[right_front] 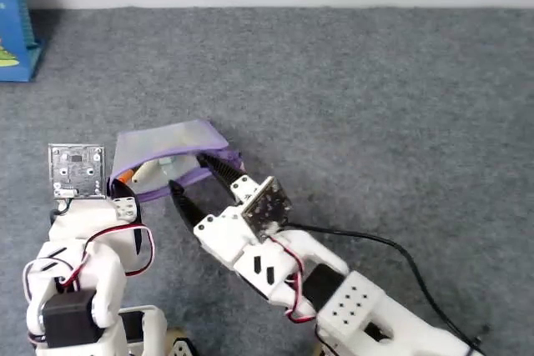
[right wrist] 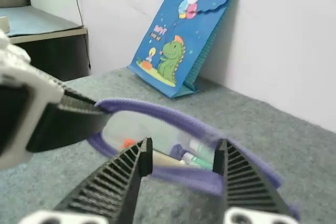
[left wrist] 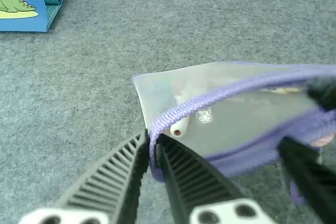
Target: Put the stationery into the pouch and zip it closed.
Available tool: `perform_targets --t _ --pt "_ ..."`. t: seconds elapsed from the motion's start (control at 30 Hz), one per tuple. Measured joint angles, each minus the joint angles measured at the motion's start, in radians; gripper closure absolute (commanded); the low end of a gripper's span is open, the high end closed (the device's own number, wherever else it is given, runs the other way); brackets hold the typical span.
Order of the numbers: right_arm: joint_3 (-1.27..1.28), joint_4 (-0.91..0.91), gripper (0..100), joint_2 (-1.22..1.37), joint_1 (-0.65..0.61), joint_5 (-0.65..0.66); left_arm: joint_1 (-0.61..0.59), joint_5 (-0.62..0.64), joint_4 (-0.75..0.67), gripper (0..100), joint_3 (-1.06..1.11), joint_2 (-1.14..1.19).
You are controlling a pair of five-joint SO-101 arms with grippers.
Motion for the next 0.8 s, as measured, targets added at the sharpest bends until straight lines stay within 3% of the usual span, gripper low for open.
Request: perform_targets --t 0.17,0.43,0.8 --pt "-0.021 0.193 79.1 -0.155 0.043 -0.011 -0.002 0.0 0.0 99 0.0 0.0" --pt "-0.021 0.506 79.0 -0.27 0.222 -0.1 -0.002 0.0 0.0 99 0.0 0.0" --pt "0.003 0.517 79.0 -0.253 0.184 -0.106 -0.002 0.0 0.0 99 0.0 0.0"
